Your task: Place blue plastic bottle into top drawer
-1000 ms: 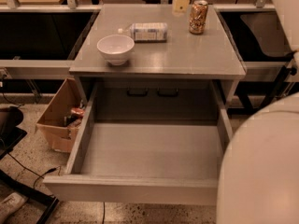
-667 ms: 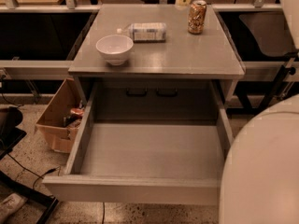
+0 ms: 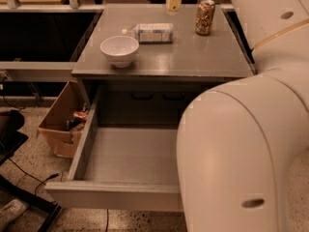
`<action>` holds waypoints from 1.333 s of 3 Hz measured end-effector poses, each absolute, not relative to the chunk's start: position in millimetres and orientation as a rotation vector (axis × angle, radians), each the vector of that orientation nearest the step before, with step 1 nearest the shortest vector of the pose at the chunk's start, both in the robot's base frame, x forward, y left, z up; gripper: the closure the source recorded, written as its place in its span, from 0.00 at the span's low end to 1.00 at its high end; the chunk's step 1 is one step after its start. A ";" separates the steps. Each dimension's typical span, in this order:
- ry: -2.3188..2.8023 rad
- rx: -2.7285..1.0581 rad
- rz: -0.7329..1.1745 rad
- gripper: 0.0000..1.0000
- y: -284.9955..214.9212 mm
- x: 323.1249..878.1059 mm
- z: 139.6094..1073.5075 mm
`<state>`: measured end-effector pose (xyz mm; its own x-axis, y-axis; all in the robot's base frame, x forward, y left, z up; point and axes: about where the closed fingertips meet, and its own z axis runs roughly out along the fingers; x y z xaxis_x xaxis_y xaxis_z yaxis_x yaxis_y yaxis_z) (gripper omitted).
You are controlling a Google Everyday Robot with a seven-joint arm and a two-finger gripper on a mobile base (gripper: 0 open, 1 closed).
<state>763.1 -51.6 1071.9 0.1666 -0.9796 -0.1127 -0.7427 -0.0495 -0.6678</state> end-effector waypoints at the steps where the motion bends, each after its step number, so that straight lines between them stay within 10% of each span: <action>1: 1.625 -1.927 -0.550 0.00 -35.6 804.0 1032.4; 4: 1.678 -2.081 -0.566 0.00 -34.5 839.1 944.1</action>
Offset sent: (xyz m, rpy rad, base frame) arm 0.1802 0.0005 -0.0398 -0.2904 0.1674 0.0262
